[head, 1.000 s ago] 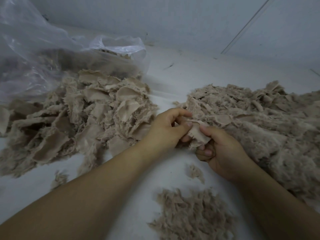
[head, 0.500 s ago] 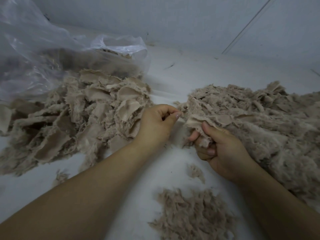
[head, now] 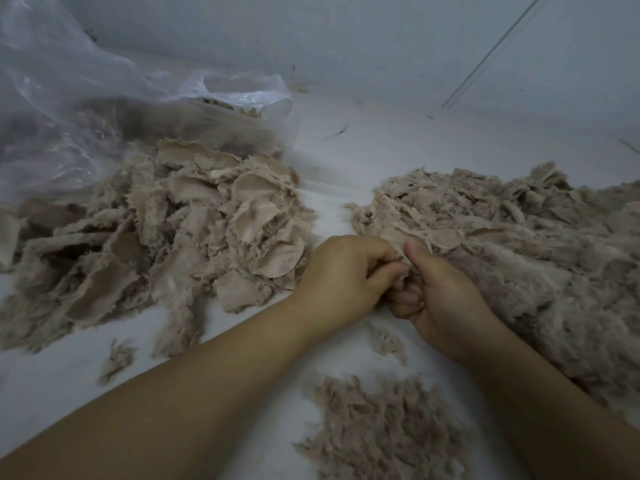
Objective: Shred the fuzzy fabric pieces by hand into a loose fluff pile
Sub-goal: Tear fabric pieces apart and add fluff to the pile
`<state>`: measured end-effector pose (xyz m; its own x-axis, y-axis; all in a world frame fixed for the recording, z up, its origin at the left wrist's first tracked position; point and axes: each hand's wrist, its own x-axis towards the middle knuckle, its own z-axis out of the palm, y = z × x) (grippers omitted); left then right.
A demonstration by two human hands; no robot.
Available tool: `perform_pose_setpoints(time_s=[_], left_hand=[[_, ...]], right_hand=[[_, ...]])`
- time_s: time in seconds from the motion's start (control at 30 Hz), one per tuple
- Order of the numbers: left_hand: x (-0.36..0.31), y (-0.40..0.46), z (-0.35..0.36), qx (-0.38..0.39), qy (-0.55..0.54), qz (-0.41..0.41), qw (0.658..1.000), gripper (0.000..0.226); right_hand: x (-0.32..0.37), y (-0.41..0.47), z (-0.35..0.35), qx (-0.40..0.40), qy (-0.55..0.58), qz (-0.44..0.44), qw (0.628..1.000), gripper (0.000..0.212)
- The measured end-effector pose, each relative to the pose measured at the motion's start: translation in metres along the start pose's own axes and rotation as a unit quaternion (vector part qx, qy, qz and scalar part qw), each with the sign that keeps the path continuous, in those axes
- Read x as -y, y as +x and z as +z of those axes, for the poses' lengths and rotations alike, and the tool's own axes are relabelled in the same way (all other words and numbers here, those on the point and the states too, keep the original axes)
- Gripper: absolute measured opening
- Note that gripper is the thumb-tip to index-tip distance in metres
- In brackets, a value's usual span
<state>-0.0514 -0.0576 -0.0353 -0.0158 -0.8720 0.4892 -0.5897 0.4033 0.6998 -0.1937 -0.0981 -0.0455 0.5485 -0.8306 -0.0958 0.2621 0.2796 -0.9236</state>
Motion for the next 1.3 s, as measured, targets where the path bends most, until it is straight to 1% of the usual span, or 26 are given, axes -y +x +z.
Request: perform_pose_setpoints(time_s=[0.03, 0.1, 0.17, 0.23, 0.3, 0.37, 0.47, 0.53, 0.57, 0.63, 0.7, 0.73, 0.8, 0.87, 0.93, 1.0, 1.1, 1.2, 1.3], left_hand=[[0.003, 0.001, -0.001, -0.007, -0.025, -0.011, 1.000, 0.014], [0.009, 0.004, -0.004, -0.037, -0.041, -0.042, 0.998, 0.015], [0.015, 0.006, -0.009, -0.070, -0.024, -0.065, 0.995, 0.025], [0.019, 0.008, -0.012, -0.084, -0.008, -0.066, 0.994, 0.032], [0.021, 0.009, -0.010, -0.072, -0.004, -0.051, 0.996, 0.024], [0.019, 0.009, -0.005, -0.057, -0.016, -0.047, 0.997, 0.007], [0.015, 0.009, -0.002, -0.049, -0.028, -0.078, 0.995, 0.037], [0.014, 0.009, -0.002, -0.018, -0.039, -0.095, 0.995, 0.047], [0.013, 0.010, -0.003, 0.002, -0.055, -0.101, 0.993, 0.046], [0.010, 0.011, -0.005, 0.016, -0.102, -0.102, 0.989, 0.032], [0.005, 0.013, -0.009, -0.022, -0.111, -0.095, 0.989, 0.015], [0.004, 0.013, -0.010, -0.036, -0.119, -0.101, 0.987, 0.012], [0.001, 0.013, -0.013, -0.047, -0.168, -0.114, 0.978, 0.010], [-0.001, 0.013, -0.016, -0.047, -0.184, -0.095, 0.977, 0.008], [-0.002, 0.014, -0.018, -0.020, -0.181, -0.074, 0.981, 0.007], [-0.003, 0.015, -0.019, 0.011, -0.181, -0.075, 0.981, 0.009], [0.000, 0.016, -0.023, 0.037, -0.184, -0.084, 0.979, 0.009], [-0.001, 0.017, -0.024, 0.019, -0.205, -0.098, 0.974, 0.014], [-0.005, 0.018, -0.021, -0.025, -0.223, -0.112, 0.968, 0.024]], right_hand=[[0.001, 0.000, -0.001, 0.007, 0.002, 0.003, 1.000, 0.036], [0.001, 0.001, -0.002, 0.009, 0.021, 0.011, 1.000, 0.036], [0.002, 0.002, -0.003, 0.001, 0.047, 0.025, 0.999, 0.039], [0.003, 0.002, -0.003, -0.003, 0.045, 0.033, 0.998, 0.046], [0.004, 0.002, -0.002, 0.001, 0.033, 0.032, 0.999, 0.050], [0.003, 0.000, -0.001, 0.015, 0.030, 0.022, 0.999, 0.041], [0.003, -0.002, 0.000, 0.032, -0.001, -0.001, 0.999, 0.034], [0.003, -0.004, 0.002, 0.037, -0.042, -0.016, 0.998, 0.022], [0.002, -0.004, 0.002, 0.037, -0.057, -0.020, 0.998, 0.021], [0.002, -0.005, 0.004, 0.036, -0.068, -0.018, 0.997, 0.025], [0.003, -0.006, 0.004, 0.038, -0.068, -0.020, 0.997, 0.025], [0.003, -0.006, 0.004, 0.041, -0.064, -0.022, 0.997, 0.023], [0.004, -0.006, 0.005, 0.041, -0.056, -0.026, 0.997, 0.018], [0.003, -0.005, 0.004, 0.037, -0.058, -0.029, 0.997, 0.019], [0.003, -0.005, 0.003, 0.032, -0.059, -0.030, 0.997, 0.021], [0.004, -0.005, 0.001, 0.036, -0.058, -0.032, 0.997, 0.020], [0.003, -0.004, 0.000, 0.040, -0.063, -0.036, 0.997, 0.018], [0.002, -0.004, 0.000, 0.034, -0.069, -0.039, 0.996, 0.018], [0.000, -0.003, -0.001, 0.023, -0.031, -0.039, 0.998, 0.023]])
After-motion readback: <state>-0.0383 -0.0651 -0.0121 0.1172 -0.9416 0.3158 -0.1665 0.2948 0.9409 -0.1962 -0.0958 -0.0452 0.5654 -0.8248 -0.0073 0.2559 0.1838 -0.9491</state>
